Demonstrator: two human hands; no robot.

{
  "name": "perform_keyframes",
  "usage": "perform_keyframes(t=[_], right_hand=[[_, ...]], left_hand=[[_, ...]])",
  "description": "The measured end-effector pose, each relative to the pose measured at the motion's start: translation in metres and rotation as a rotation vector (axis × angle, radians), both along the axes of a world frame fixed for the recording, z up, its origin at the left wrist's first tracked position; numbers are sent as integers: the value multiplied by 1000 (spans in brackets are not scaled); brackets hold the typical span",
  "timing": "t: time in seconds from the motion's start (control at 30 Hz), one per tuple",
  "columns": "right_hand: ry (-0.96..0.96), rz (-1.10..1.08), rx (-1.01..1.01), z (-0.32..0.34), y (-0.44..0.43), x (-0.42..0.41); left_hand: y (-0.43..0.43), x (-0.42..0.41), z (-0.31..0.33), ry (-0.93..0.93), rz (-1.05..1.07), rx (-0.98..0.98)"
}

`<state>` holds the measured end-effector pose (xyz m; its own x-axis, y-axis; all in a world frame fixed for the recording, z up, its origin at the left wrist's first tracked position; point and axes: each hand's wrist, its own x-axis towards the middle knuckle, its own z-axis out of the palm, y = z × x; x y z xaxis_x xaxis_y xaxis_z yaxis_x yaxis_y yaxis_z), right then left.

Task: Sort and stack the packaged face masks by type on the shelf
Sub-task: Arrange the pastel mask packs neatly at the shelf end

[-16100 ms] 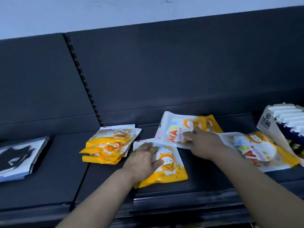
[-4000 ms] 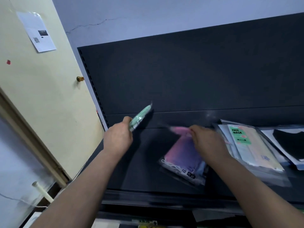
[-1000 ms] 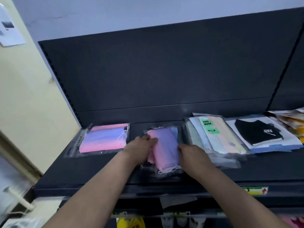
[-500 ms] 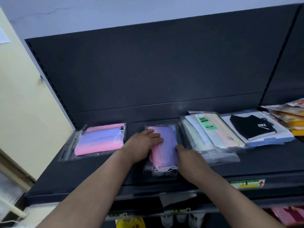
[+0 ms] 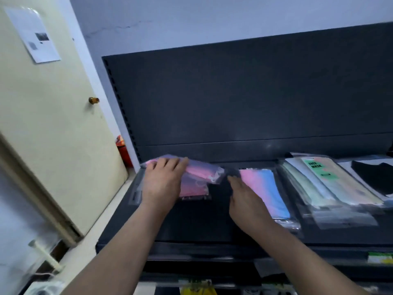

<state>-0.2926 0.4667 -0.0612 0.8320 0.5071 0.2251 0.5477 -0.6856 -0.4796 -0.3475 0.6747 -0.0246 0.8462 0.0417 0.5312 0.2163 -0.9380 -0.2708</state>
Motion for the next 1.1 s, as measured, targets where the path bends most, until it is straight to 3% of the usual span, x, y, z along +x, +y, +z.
perform_keyframes(t=[0.07, 0.13, 0.23, 0.4, 0.57, 0.77, 0.83, 0.87, 0.97, 1.03, 1.1], right_hand=[[1, 17, -146, -2, 25, -5], [-60, -20, -294, -2, 37, -6], [-43, -170, -484, -7, 38, -4], [60, -412, -603, -14, 16, 7], [207, -449, -519, -16, 15, 12], [-3, -366, -409, -10, 8, 8], [-109, -295, -272, -3, 10, 3], [-153, -236, -199, 0, 13, -2], [-267, 49, -76, 6, 27, -22], [-318, 229, -142, -1, 39, -32], [-353, 431, -303, -14, 52, -39]], left_hand=[[20, -24, -5, 108, 126, -21], [26, -38, -22, 321, 103, -17], [31, -48, -51, 556, 66, -231], [34, -45, -55, 544, -24, -232], [28, -39, -56, 621, -22, -331], [23, -39, -53, 580, 9, -340], [29, -40, -49, 506, -9, -421], [32, -41, -46, 377, -13, -553], [47, -48, -24, -276, 71, -1001], [57, -56, -14, -506, 114, -932], [62, -64, -10, -518, 39, -811]])
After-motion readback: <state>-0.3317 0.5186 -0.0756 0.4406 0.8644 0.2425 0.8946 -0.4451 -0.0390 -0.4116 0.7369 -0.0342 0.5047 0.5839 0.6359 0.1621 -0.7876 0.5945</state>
